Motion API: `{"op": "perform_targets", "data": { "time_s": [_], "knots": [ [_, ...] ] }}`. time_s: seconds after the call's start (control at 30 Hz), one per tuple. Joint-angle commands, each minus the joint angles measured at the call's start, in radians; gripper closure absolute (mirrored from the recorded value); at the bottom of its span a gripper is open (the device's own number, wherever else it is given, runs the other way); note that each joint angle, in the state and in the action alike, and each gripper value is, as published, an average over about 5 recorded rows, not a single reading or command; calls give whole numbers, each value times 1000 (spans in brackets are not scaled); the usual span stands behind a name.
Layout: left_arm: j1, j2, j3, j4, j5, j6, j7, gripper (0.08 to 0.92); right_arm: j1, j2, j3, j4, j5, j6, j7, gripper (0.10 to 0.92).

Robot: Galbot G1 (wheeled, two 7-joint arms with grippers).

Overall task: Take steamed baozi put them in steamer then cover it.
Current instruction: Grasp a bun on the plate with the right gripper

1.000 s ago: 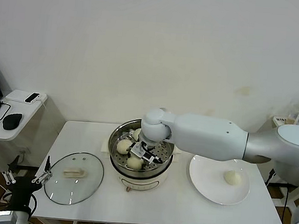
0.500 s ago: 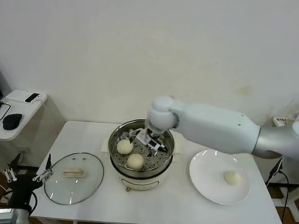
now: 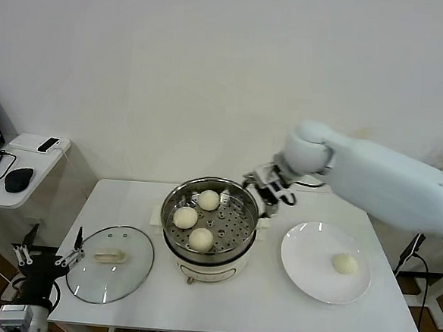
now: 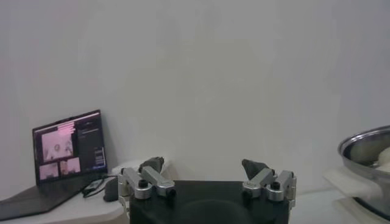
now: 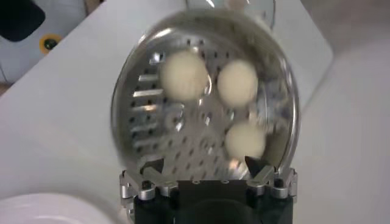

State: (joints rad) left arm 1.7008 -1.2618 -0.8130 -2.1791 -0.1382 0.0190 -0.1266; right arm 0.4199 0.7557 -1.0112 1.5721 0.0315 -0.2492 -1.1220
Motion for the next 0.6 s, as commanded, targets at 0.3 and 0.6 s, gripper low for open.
{"op": "perform_targets", "data": {
  "time_s": [0.3,0.6],
  "knots": [
    [-17,26,43,20,20,7,1,177,-618,-377,486,17,-224,-24,17,203],
    [-15,26,41,30,29,7,2,177,-863,-330,688,-93,-329,1,21,203]
  ]
}}
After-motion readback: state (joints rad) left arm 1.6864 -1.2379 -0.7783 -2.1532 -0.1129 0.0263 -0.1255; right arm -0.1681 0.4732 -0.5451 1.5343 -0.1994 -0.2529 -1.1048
